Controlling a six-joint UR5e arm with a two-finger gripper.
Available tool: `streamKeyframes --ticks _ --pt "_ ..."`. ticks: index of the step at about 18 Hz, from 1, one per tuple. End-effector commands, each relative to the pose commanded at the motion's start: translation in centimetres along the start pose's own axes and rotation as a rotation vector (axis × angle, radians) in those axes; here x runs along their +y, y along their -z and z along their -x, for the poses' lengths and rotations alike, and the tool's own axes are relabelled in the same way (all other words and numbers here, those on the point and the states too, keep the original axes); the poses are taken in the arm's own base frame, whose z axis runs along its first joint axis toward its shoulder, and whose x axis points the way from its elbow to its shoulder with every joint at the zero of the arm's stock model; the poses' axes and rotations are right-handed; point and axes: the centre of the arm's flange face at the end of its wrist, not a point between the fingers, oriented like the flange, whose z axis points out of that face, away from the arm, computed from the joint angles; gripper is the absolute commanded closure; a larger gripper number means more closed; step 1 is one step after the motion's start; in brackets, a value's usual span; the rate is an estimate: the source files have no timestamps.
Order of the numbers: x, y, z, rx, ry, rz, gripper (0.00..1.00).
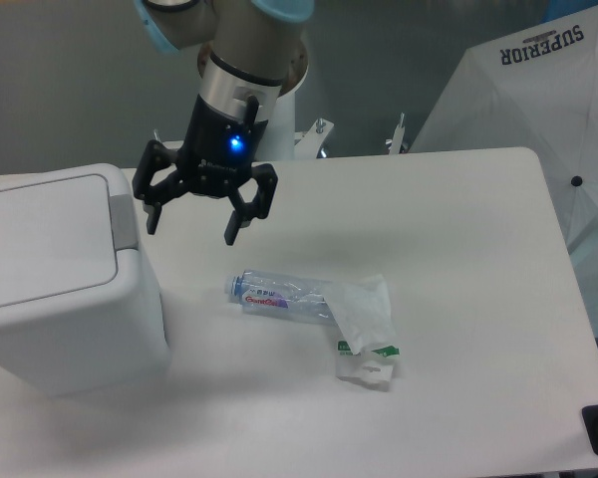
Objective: Open the trash can
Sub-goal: 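Lower the gripper onto the trash can lid edge, then push the lid with the gripper to swing it open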
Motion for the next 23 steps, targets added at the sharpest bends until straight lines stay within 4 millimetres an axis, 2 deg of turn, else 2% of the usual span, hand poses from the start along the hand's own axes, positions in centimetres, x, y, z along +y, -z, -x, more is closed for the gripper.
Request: streamKeyframes --ticks 5,9,23 --pt "0.9 -1.0 -0.2 0.001 -0.004 0.016 0.00" --pt "1.2 -0.8 -0.3 -0.004 -0.013 0.006 0.00" --pt "2.0 -1.9 0.3 -0.018 -0.010 0.016 0.00"
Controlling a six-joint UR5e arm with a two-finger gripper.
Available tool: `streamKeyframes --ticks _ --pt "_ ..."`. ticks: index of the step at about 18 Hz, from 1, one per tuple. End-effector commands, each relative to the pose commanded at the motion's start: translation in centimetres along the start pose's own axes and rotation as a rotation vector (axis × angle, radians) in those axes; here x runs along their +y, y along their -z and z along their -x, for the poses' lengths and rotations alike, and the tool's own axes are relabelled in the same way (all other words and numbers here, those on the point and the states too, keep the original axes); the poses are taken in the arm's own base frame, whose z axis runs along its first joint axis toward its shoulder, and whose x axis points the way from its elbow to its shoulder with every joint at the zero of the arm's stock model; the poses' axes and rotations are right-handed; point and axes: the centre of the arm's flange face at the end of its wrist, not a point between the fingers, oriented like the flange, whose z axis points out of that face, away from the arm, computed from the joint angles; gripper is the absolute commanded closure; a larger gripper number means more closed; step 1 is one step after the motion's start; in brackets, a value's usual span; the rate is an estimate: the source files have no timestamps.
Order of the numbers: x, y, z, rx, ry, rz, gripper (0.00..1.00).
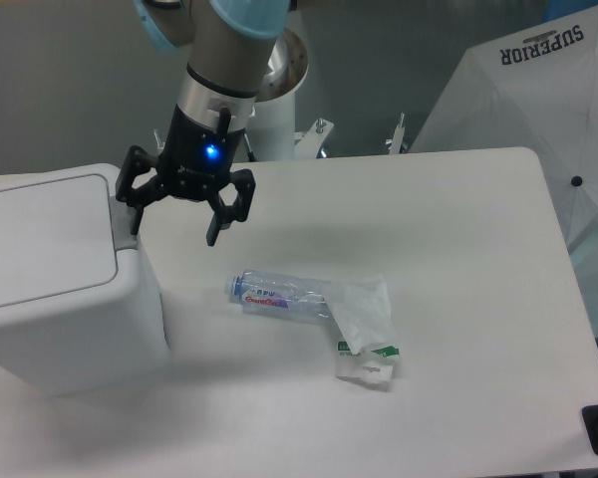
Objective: Open the trash can
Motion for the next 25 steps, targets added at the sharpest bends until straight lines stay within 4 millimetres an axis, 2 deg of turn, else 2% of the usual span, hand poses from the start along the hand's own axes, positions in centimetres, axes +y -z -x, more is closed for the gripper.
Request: streamKeyframes --ticks 11,17,20,22,25 --pt "0.0 0.0 0.0 -0.006 0.001 0.000 0.00" --pt "-1.1 1.3 -0.6 -0.011 -0.035 -0.055 0.00" --pt "-1.7 1.3 -0.5 -0.016 -0.053 -0.084 0.00" --pt "-2.4 0.2 0.5 -0.044 -0.048 -0.071 0.00" --pt "-3.3 -0.3 3.0 -0.133 -0.085 -0.055 0.00"
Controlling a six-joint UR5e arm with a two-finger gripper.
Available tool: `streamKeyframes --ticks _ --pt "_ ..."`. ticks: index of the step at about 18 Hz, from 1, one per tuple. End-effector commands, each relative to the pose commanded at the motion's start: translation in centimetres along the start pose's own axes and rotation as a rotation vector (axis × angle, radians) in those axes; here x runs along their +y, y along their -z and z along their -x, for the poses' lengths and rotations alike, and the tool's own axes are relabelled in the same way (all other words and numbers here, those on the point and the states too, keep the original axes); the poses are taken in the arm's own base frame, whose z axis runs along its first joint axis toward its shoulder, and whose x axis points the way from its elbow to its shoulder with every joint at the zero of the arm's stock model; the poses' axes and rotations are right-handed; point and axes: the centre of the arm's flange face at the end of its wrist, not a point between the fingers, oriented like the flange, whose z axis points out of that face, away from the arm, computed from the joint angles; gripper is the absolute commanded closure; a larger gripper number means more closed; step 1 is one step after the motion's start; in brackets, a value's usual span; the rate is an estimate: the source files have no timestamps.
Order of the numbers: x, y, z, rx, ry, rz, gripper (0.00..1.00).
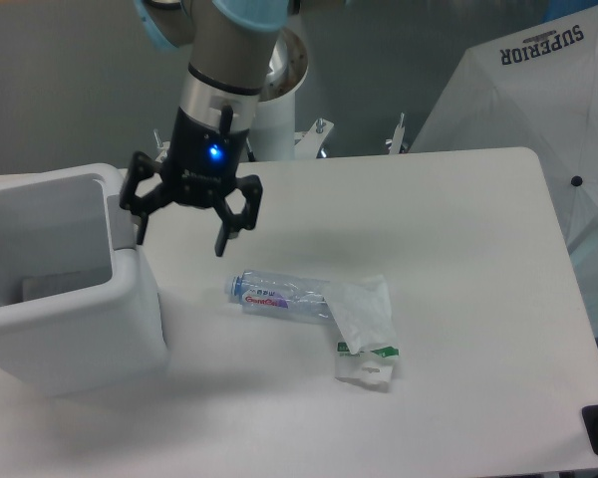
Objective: Open the trash can
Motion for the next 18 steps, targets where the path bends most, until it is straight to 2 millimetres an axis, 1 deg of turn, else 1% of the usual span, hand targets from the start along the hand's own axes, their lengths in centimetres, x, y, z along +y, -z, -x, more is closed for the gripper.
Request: streamKeyframes --ticks 1,2,4,5,10,11,12,13,15,16,17,18 --pt "0.0 -0.1 0.8 -0.018 -0.034 0.004 0.00" --pt "0.0 -0.3 2.2 -0.037 -0.066 0.012 0.00" --pt "0.2 -0.6 5.4 -0.069 -0.104 0.027 0.00" --pt "0.3 -0.5 6.6 -0.081 -0.118 0.031 0.00" --pt "0.9 -1.1 14.4 -0.184 -0.142 0.093 0.00" --pt "0.9 -1.0 15.4 -0.194 -0.168 0.102 0.00" --pt "0.9 -1.9 16.4 -0.202 -0.213 0.129 0.00" --pt "1.1 -2.1 17.5 -0.216 -0.265 0.157 0.00" --pt "1.8 -2.2 18.7 -0.247 -0.411 0.215 0.00" --pt "2.0 -2.6 19.5 -0.251 -0.470 0.245 0.00" --pt "2.4 -3.2 20.8 -0.253 -0.505 0.272 0.00" --pt "2.6 -3.1 22.4 -0.255 -0.529 0.285 0.00"
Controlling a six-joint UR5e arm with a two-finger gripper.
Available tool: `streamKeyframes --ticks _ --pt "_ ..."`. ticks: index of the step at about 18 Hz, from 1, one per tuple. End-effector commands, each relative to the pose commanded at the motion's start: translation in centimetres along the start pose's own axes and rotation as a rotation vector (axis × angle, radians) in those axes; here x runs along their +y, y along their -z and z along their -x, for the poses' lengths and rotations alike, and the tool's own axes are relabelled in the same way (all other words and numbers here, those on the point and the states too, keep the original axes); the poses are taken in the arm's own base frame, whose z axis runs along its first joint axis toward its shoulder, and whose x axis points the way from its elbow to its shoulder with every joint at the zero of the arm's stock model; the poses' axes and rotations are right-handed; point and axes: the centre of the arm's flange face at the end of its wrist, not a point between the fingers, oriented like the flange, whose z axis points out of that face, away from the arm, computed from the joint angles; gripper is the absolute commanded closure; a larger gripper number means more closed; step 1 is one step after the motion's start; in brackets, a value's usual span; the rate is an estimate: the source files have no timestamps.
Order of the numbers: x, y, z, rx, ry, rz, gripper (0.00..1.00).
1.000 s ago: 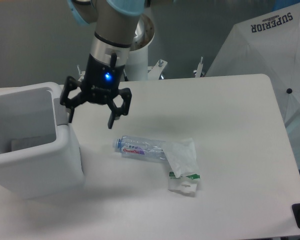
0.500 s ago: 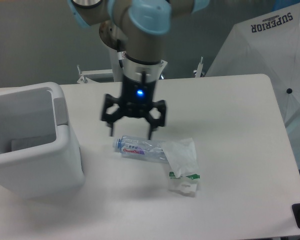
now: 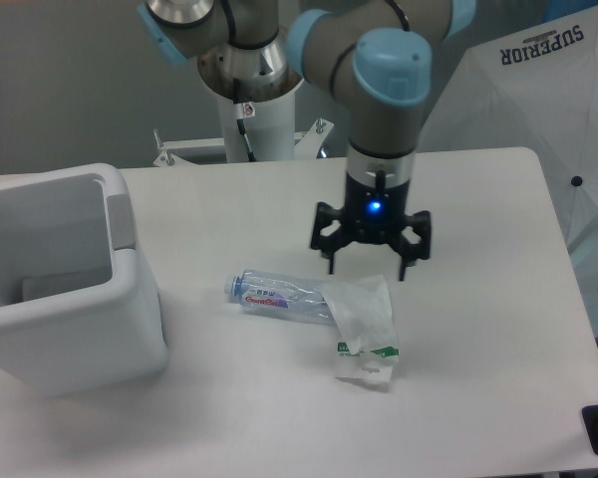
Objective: Open the trash can
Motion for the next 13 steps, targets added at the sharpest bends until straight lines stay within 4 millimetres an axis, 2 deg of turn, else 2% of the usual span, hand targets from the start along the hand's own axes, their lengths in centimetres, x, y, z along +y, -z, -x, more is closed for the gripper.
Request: streamKeyframes --ticks 2,4,6,8,13 --pt "0.9 -0.5 1.8 -0.004 -0.057 0.005 0.00" --pt "0.4 -1.7 3.3 -0.004 -0.100 0.008 0.00" --pt "-0.2 -1.7 4.4 -0.017 -0.108 0.006 0.00" --pt "1.1 -1.9 5.0 -0.009 -0.113 0.018 0.00" --pt "2.5 -0.8 6.9 -0.011 -0.203 0.067 0.00"
